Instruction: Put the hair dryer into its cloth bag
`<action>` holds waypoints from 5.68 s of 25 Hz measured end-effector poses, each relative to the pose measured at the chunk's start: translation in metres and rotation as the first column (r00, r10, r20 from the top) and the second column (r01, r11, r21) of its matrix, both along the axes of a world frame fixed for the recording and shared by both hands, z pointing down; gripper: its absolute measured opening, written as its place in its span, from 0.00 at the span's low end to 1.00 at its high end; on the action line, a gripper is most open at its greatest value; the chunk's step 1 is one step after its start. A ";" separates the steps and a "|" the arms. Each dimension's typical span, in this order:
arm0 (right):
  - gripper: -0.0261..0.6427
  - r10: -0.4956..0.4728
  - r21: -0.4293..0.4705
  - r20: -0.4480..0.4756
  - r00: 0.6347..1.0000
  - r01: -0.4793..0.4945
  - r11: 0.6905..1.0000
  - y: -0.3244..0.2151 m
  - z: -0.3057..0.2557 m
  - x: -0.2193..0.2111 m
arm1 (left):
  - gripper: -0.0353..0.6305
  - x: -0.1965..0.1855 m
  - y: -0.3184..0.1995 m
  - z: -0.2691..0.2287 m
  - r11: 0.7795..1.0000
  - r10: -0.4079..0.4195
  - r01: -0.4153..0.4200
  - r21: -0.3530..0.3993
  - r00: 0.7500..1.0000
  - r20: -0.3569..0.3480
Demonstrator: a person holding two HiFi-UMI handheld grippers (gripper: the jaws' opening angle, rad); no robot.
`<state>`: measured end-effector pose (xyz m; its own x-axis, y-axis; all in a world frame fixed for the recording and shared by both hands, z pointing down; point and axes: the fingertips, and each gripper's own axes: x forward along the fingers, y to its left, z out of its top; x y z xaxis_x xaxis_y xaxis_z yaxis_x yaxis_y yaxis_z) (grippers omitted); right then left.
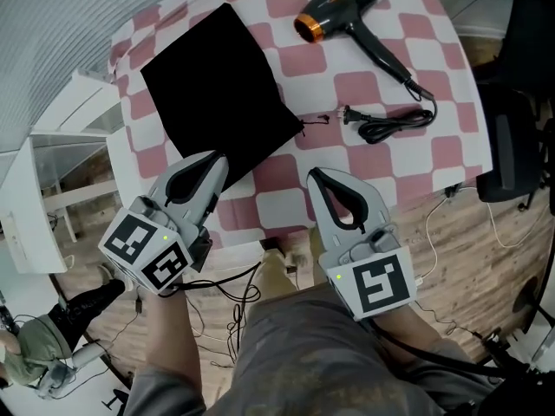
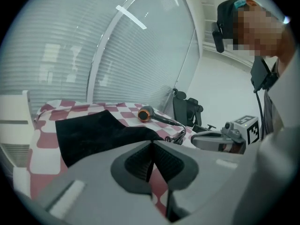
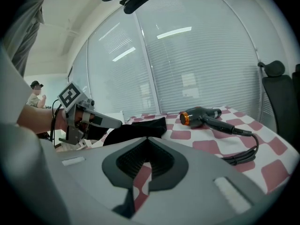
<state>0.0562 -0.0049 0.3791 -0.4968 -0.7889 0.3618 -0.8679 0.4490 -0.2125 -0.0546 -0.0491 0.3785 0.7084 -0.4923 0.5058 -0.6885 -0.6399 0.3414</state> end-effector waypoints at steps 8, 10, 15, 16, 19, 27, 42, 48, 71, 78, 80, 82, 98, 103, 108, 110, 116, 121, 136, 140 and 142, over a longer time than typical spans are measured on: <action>0.08 -0.006 0.127 -0.024 1.000 0.009 0.992 -0.015 -0.065 0.014 | 0.07 -0.003 -0.013 -0.032 0.998 -0.021 0.020 0.056 1.000 0.009; 0.08 -0.006 0.140 -0.034 0.999 0.010 0.990 -0.015 -0.078 0.020 | 0.07 -0.003 -0.012 -0.036 0.998 -0.024 0.023 0.060 1.000 0.016; 0.08 0.002 0.201 -0.061 0.998 0.010 0.979 -0.018 -0.105 0.034 | 0.07 0.000 -0.009 -0.039 0.997 -0.029 0.027 0.072 0.999 0.033; 0.08 0.001 0.214 -0.068 0.998 0.013 0.977 -0.018 -0.109 0.036 | 0.07 0.000 -0.008 -0.039 0.997 -0.032 0.030 0.075 0.999 0.032; 0.08 0.003 0.227 -0.088 0.996 0.017 0.974 -0.017 -0.114 0.041 | 0.07 0.001 -0.008 -0.040 0.995 -0.045 0.043 0.087 0.999 0.023; 0.08 0.055 0.252 -0.108 0.993 -0.026 0.967 -0.021 -0.130 0.041 | 0.07 -0.002 -0.009 -0.054 0.992 -0.039 0.041 0.123 0.999 -0.013; 0.08 0.185 0.218 -0.159 0.970 -0.148 0.965 -0.012 -0.125 0.035 | 0.07 -0.010 -0.003 -0.064 0.990 0.048 -0.039 0.137 0.997 -0.059; 0.08 0.212 0.195 -0.193 0.958 -0.175 0.965 -0.014 -0.112 0.044 | 0.07 -0.009 -0.003 -0.061 0.989 0.070 -0.059 0.136 0.994 -0.078; 0.43 -0.089 -0.211 -0.452 0.888 -0.009 0.977 -0.184 0.057 0.140 | 0.07 -0.006 -0.044 -0.049 0.995 -0.092 0.097 0.032 0.985 -0.144; 0.45 -0.232 -0.398 -0.492 0.839 0.020 0.917 -0.200 0.112 0.143 | 0.07 -0.006 -0.049 -0.042 0.991 -0.132 0.136 0.016 0.980 -0.151; 0.45 -0.252 -0.421 -0.491 0.834 0.026 0.907 -0.200 0.120 0.144 | 0.07 -0.005 -0.048 -0.042 0.990 -0.133 0.137 0.018 0.979 -0.153; 0.44 -0.275 -0.431 -0.478 0.834 0.051 0.901 -0.201 0.125 0.141 | 0.07 -0.005 -0.046 -0.041 0.990 -0.132 0.136 0.019 0.980 -0.148; 0.36 -0.400 -0.235 -0.368 0.839 0.333 0.913 -0.161 0.028 0.094 | 0.07 0.000 -0.036 -0.045 0.993 -0.104 0.108 0.040 0.991 -0.089; 0.36 -0.500 -0.157 -0.336 0.798 0.476 0.865 -0.130 -0.014 0.065 | 0.07 0.000 -0.043 -0.048 0.992 -0.073 0.080 0.093 0.994 -0.076; 0.36 -0.618 -0.136 -0.323 0.717 0.611 0.780 -0.083 -0.030 0.045 | 0.07 0.000 -0.042 -0.051 0.992 -0.064 0.069 0.108 0.997 -0.054; 0.36 -0.661 -0.124 -0.333 0.672 0.664 0.737 -0.069 -0.034 0.036 | 0.07 -0.002 -0.046 -0.055 0.990 -0.061 0.068 0.123 0.996 -0.058; 0.36 -0.768 -0.101 -0.351 0.535 0.794 0.599 -0.028 -0.046 0.003 | 0.07 -0.008 -0.053 -0.062 0.988 -0.061 0.072 0.138 0.995 -0.082; 0.36 -0.823 -0.120 -0.370 0.430 0.857 0.502 0.001 -0.048 -0.010 | 0.07 -0.008 -0.053 -0.066 0.987 -0.056 0.069 0.144 0.994 -0.089; 0.36 -0.959 -0.179 -0.209 0.191 0.957 0.230 0.082 -0.026 -0.024 | 0.07 -0.018 -0.057 -0.062 0.983 -0.121 0.135 0.127 0.987 -0.106; 0.36 -0.982 -0.191 -0.151 0.112 0.972 0.140 0.103 -0.021 -0.028 | 0.07 -0.018 -0.059 -0.061 0.983 -0.125 0.140 0.120 0.985 -0.122; 0.36 -0.987 -0.198 -0.125 0.098 0.972 0.122 0.107 -0.016 -0.031 | 0.07 -0.016 -0.059 -0.062 0.984 -0.116 0.132 0.119 0.985 -0.127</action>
